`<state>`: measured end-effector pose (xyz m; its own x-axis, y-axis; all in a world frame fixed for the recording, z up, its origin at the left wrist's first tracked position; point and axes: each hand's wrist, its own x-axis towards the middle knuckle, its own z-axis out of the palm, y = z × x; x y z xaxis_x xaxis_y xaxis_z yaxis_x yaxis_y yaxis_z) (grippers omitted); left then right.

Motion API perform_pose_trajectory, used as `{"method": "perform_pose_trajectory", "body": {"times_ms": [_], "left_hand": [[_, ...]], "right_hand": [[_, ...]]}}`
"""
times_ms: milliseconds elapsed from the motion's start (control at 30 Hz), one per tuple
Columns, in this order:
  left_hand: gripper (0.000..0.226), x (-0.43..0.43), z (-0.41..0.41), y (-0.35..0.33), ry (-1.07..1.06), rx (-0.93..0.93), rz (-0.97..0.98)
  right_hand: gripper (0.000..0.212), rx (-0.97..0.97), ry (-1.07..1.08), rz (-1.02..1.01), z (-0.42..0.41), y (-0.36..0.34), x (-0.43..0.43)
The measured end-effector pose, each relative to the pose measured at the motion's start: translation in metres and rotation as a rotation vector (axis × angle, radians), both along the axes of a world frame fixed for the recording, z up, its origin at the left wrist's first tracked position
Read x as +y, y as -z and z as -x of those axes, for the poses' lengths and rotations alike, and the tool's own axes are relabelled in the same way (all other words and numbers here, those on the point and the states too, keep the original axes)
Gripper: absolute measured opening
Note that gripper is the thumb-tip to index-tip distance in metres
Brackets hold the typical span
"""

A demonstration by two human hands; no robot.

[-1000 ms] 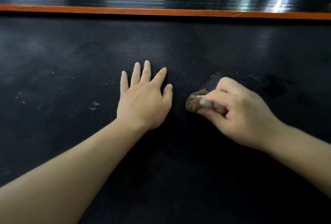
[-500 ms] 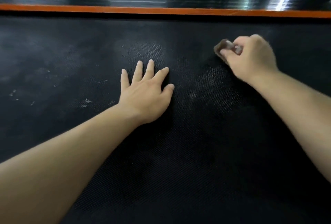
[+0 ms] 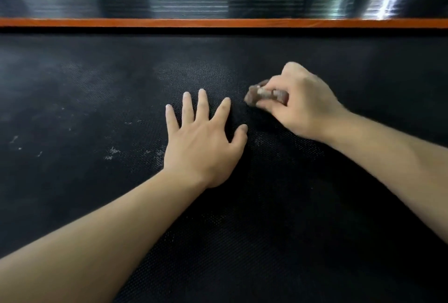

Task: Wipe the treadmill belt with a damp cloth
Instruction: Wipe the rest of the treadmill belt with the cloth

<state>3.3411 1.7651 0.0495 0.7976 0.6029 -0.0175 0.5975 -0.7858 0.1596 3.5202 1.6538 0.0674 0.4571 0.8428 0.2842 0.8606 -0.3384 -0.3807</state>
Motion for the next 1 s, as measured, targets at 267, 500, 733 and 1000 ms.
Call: {"method": "perform_pose_trajectory", "body": {"times_ms": [267, 500, 733, 1000], "left_hand": [[0.071, 0.001, 0.001, 0.001, 0.002, -0.019, 0.008], [0.071, 0.000, 0.001, 0.001, 0.011, -0.022, 0.001], [0.071, 0.000, 0.000, 0.003, 0.008, -0.035, -0.016], [0.071, 0.000, 0.001, 0.003, 0.013, -0.045, -0.027]], "right_hand": [[0.033, -0.047, 0.269, -0.027, -0.047, -0.003, 0.027], [0.034, -0.016, 0.416, -0.040, -0.078, -0.013, 0.042], [0.033, -0.036, 0.164, 0.001, -0.036, 0.002, 0.069], [0.039, -0.050, 0.388, 0.029, -0.069, -0.008, 0.118]]}}
